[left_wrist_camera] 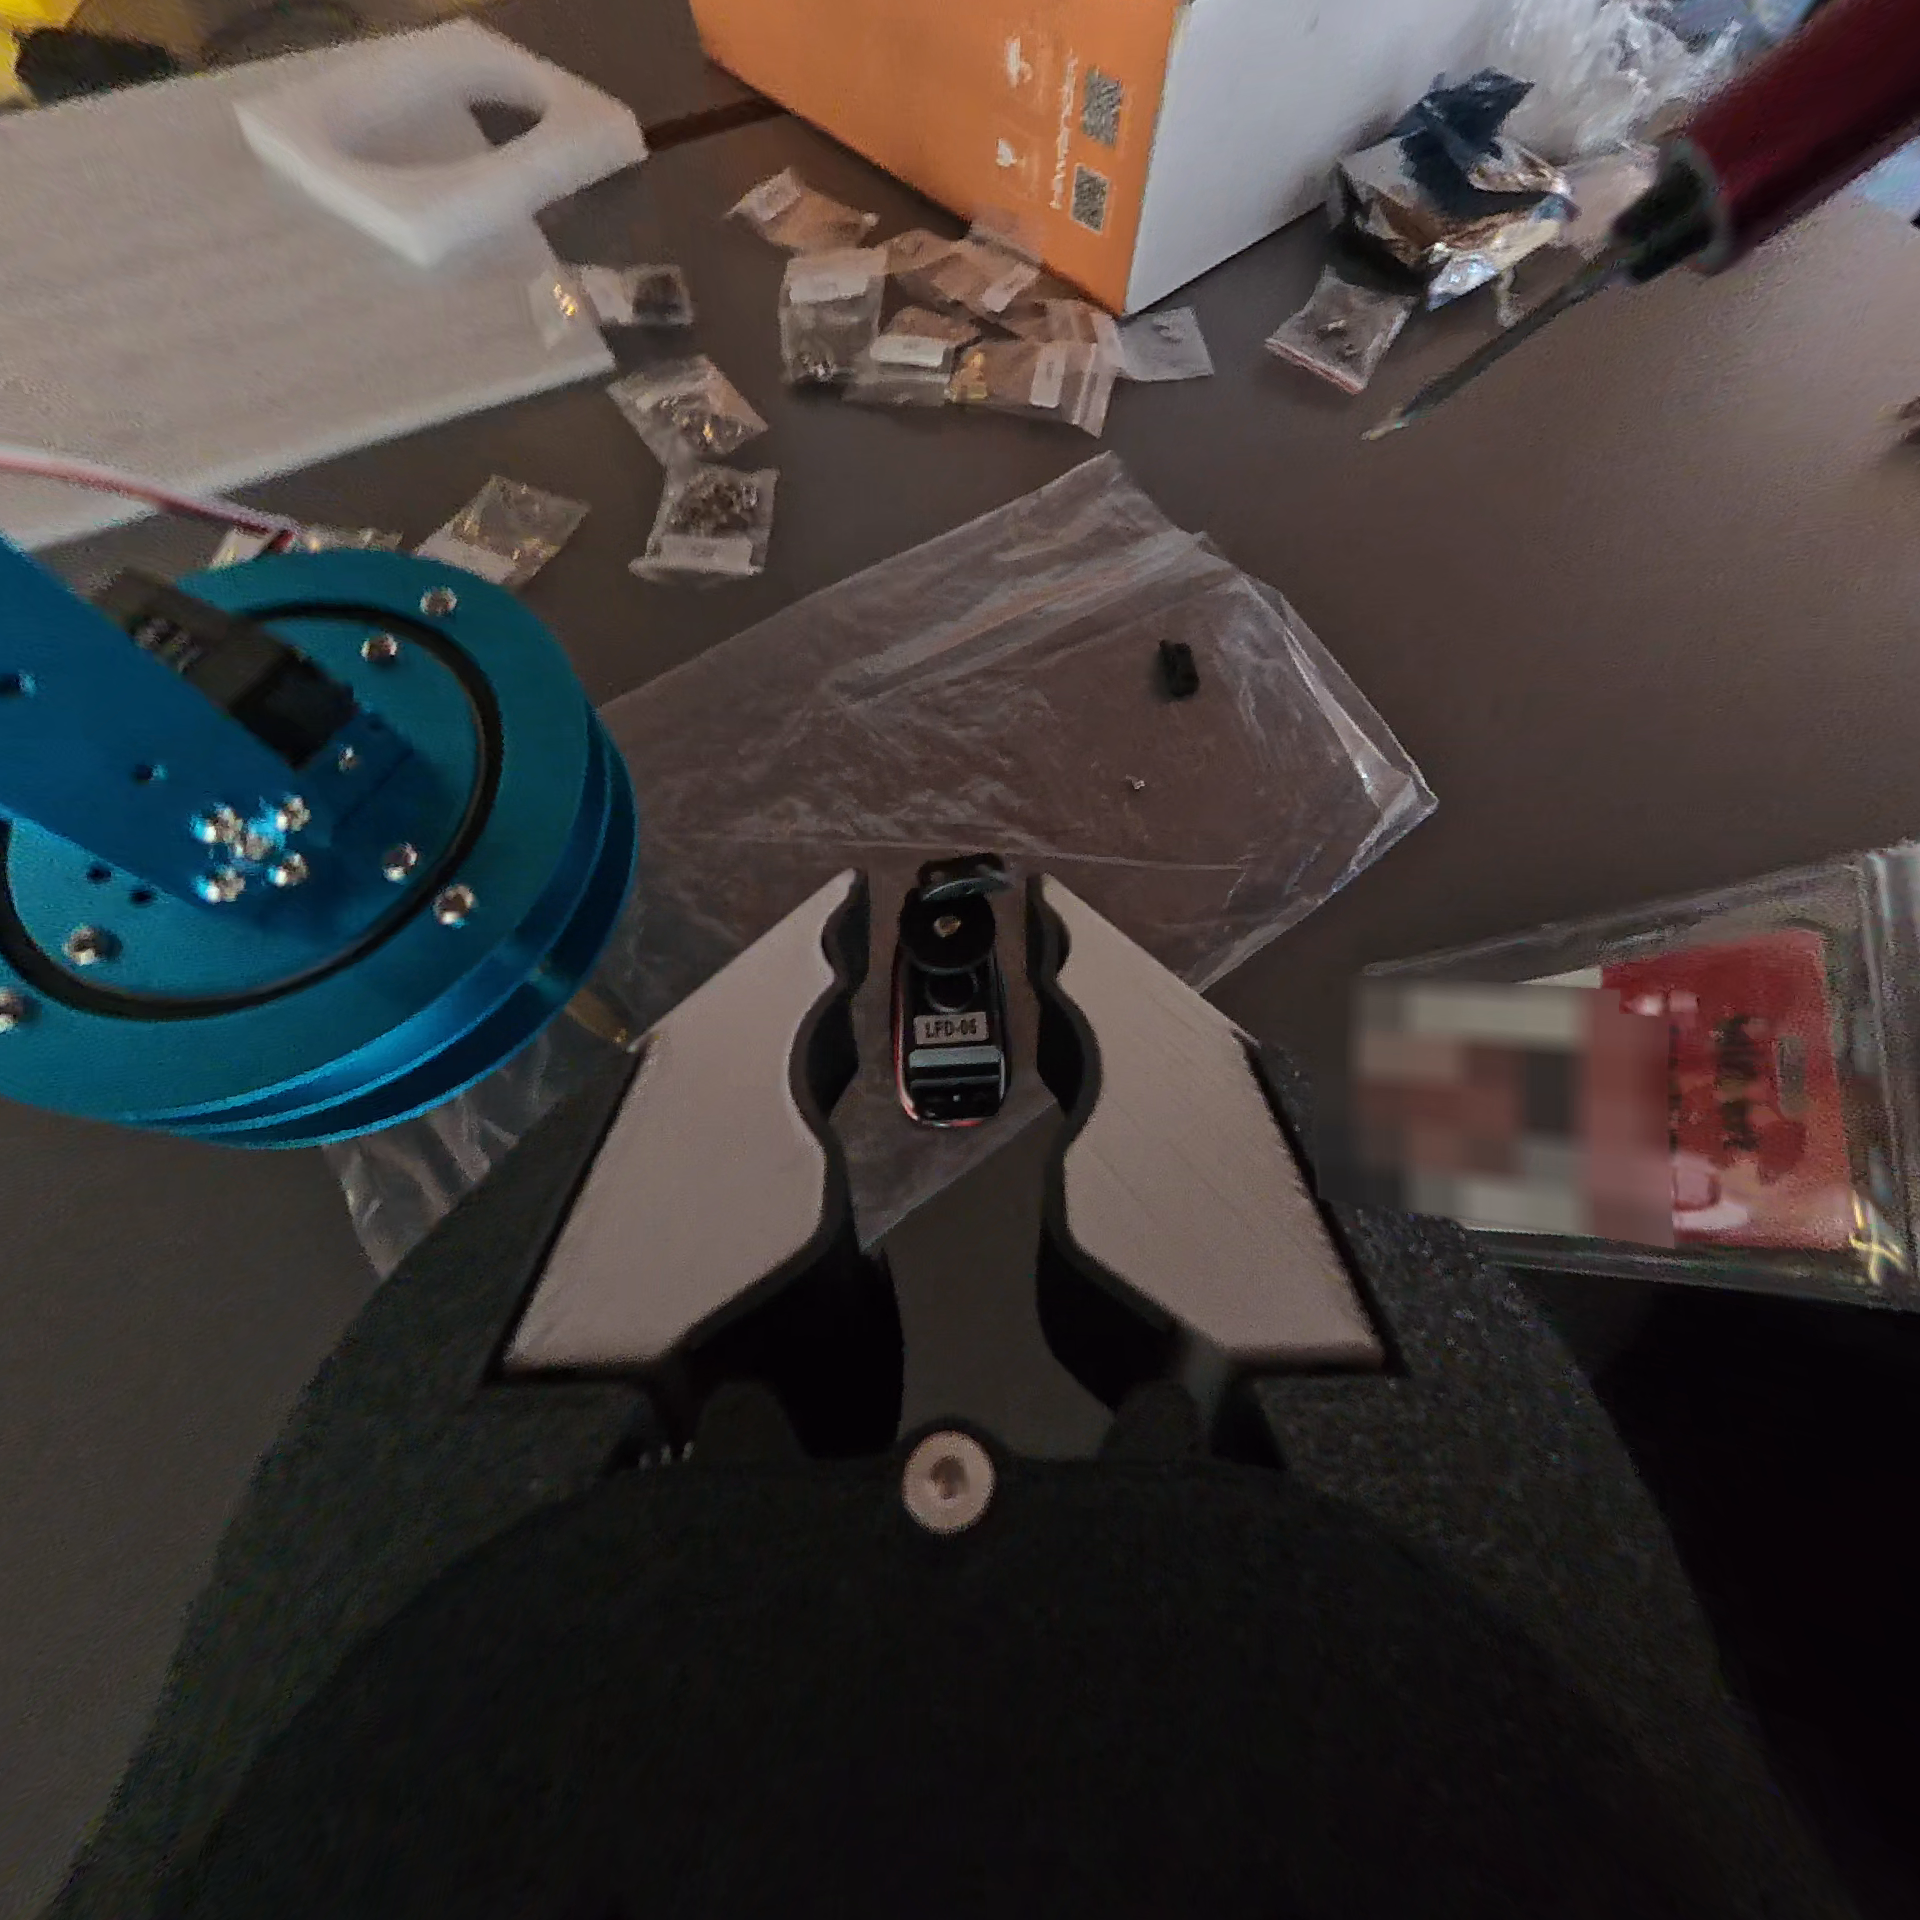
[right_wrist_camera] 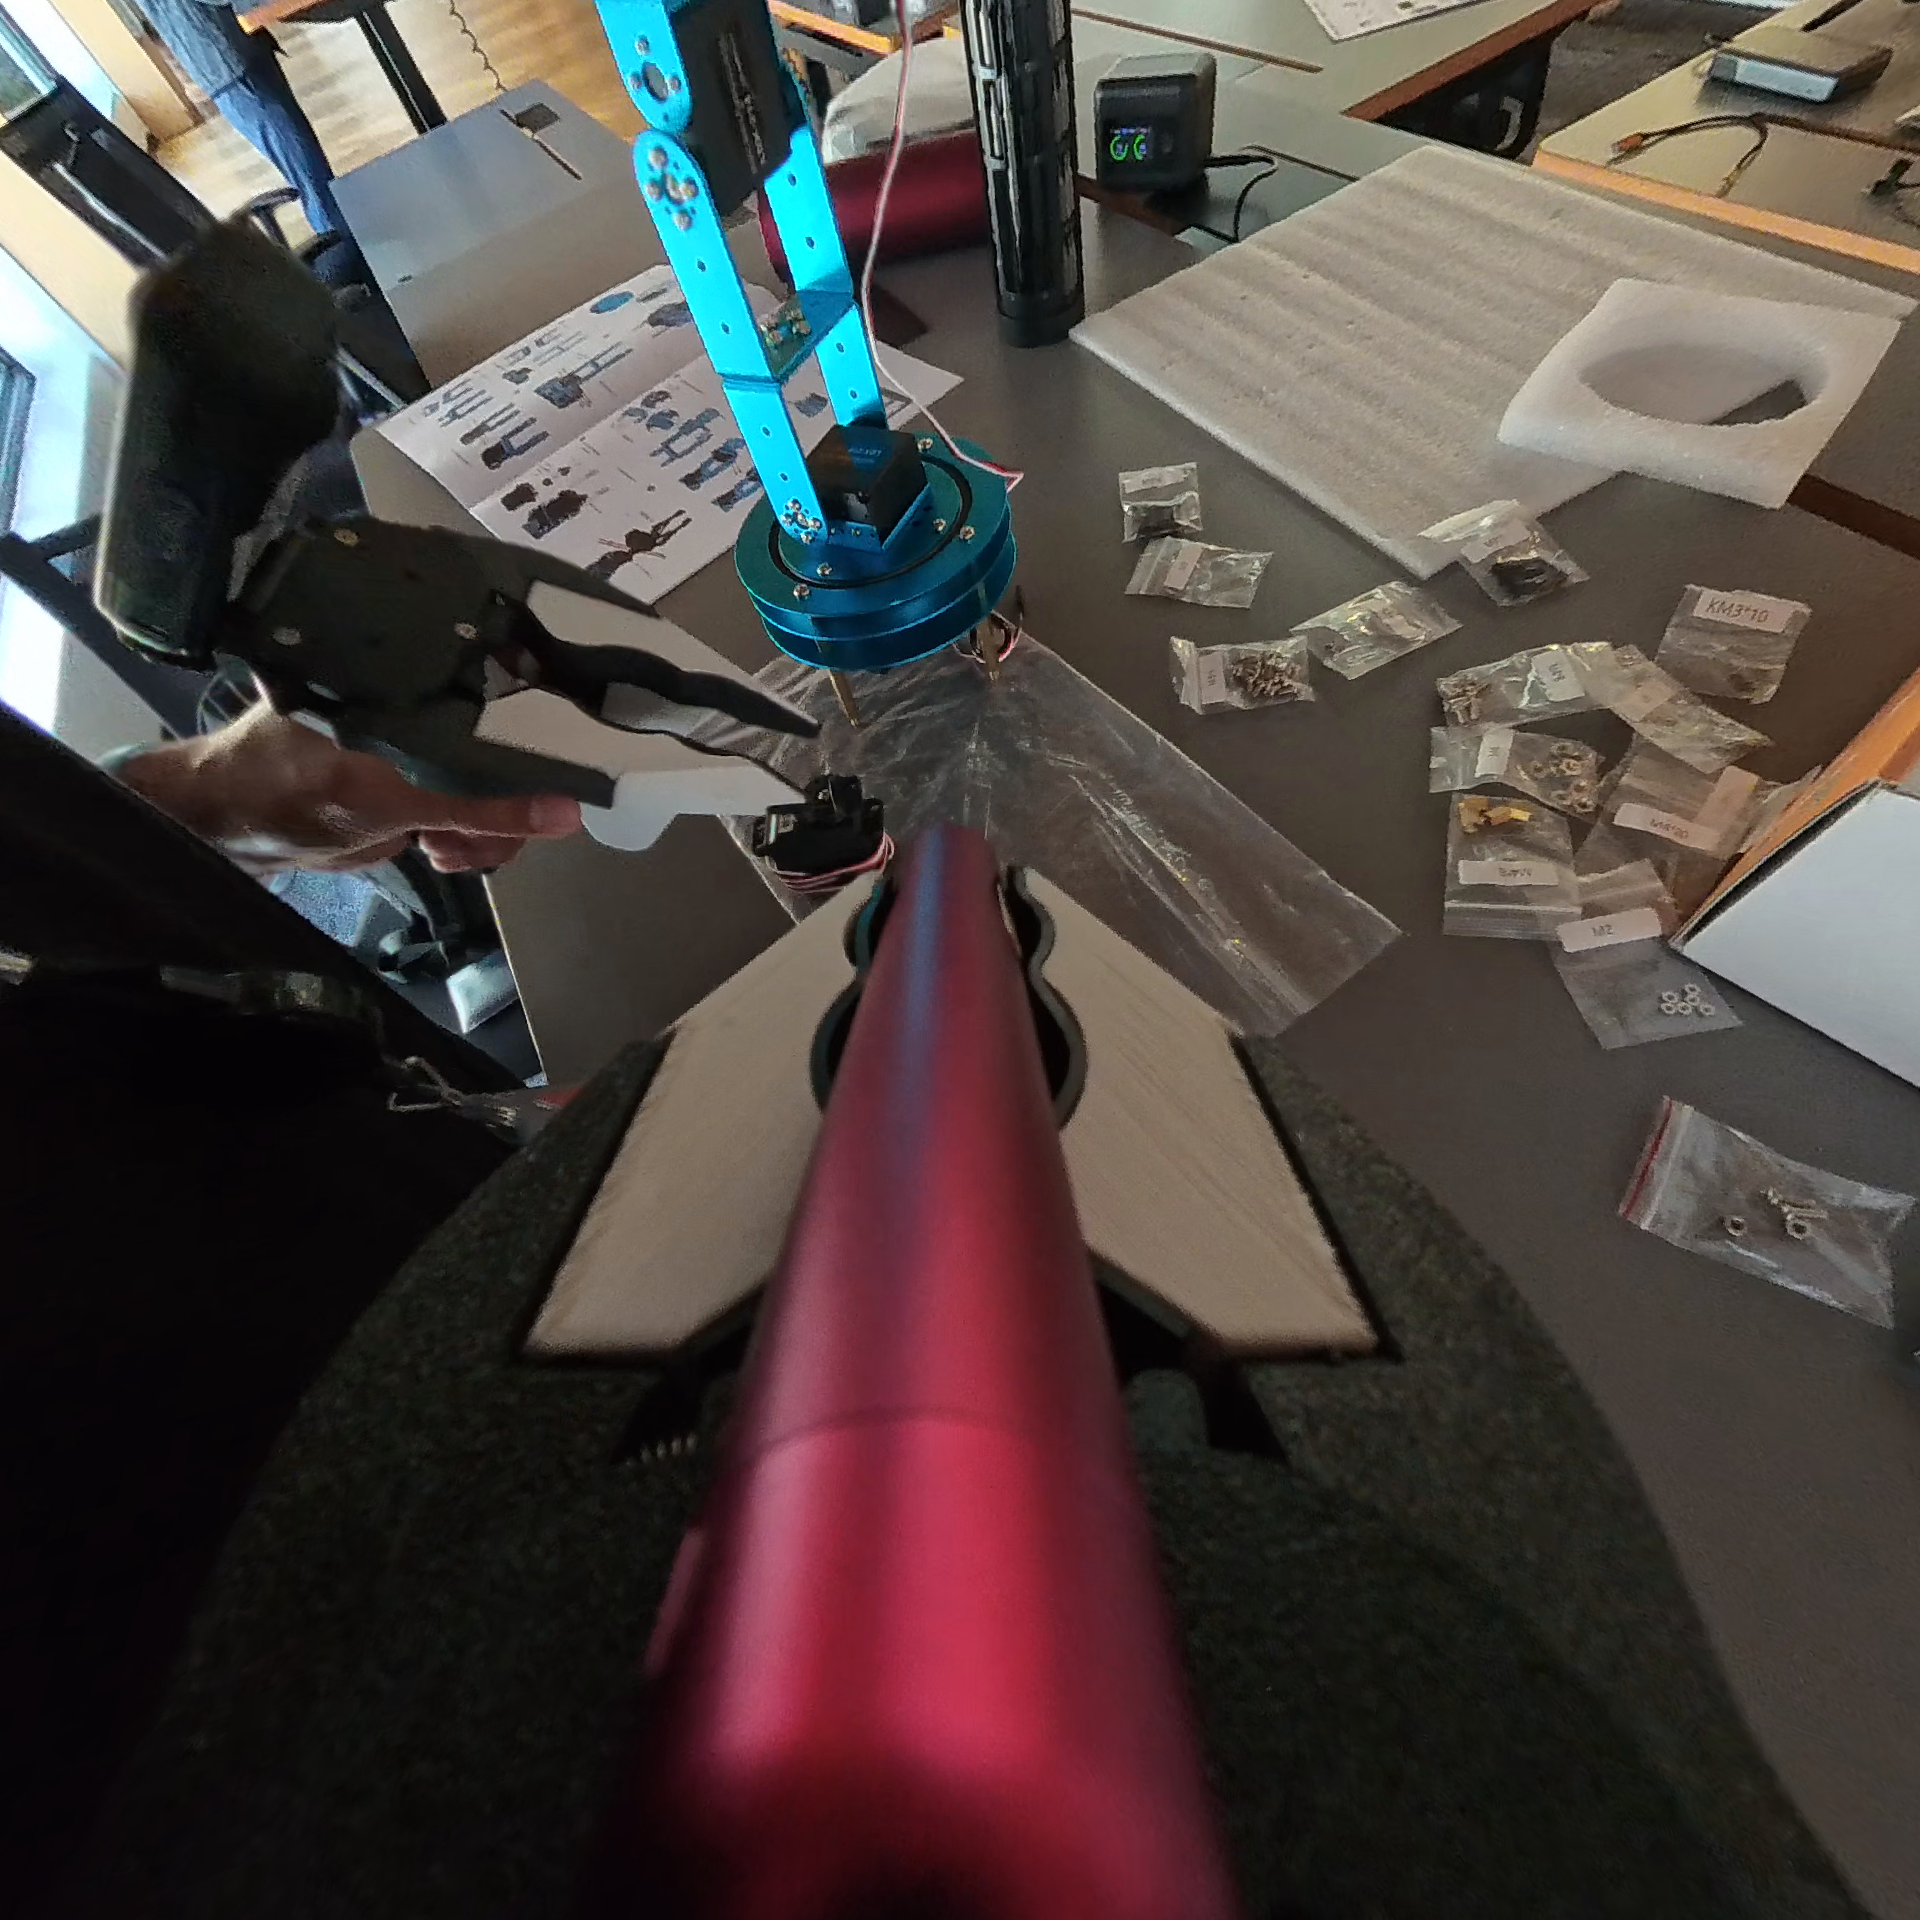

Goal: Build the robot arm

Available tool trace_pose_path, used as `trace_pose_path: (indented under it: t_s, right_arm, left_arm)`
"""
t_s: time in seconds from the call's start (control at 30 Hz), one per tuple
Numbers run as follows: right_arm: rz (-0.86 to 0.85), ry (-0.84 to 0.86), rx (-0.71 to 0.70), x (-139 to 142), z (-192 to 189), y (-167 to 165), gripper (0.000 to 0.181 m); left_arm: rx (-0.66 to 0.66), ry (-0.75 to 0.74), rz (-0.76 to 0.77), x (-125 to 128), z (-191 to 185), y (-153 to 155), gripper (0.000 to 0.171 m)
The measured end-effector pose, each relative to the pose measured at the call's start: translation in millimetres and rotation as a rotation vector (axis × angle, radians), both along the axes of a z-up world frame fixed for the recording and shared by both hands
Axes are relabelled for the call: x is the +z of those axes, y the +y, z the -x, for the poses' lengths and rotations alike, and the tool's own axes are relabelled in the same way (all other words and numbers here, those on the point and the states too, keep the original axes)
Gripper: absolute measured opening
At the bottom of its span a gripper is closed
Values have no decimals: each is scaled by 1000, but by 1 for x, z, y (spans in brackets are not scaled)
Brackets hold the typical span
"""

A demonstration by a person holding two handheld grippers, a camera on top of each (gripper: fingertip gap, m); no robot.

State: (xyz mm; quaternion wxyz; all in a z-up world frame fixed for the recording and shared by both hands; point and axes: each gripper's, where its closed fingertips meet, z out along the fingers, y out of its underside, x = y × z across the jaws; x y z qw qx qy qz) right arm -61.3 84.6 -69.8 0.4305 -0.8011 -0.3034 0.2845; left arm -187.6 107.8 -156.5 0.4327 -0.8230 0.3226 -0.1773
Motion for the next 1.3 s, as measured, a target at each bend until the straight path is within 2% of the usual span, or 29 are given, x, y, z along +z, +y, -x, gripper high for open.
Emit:
trace_pose_path:
  t_s: [0.17,0.4,0.53,1.3]
  right_arm:
    - [8,-8,18,-5,-5,-2,23]
    - [3,0,9,-3,-14,-2,23]
    - [1,-5,17,-3,-13,-1,22]
    - [6,-24,66,-4,11,-5,23]
  left_arm:
    - [-86,10,-27,8,-17,-2,34]
    - [-124,43,10,-4,-26,-9,31]
    - [-100,56,22,-12,-21,-10,31]
    - [-88,2,6,-11,-9,-15,31]
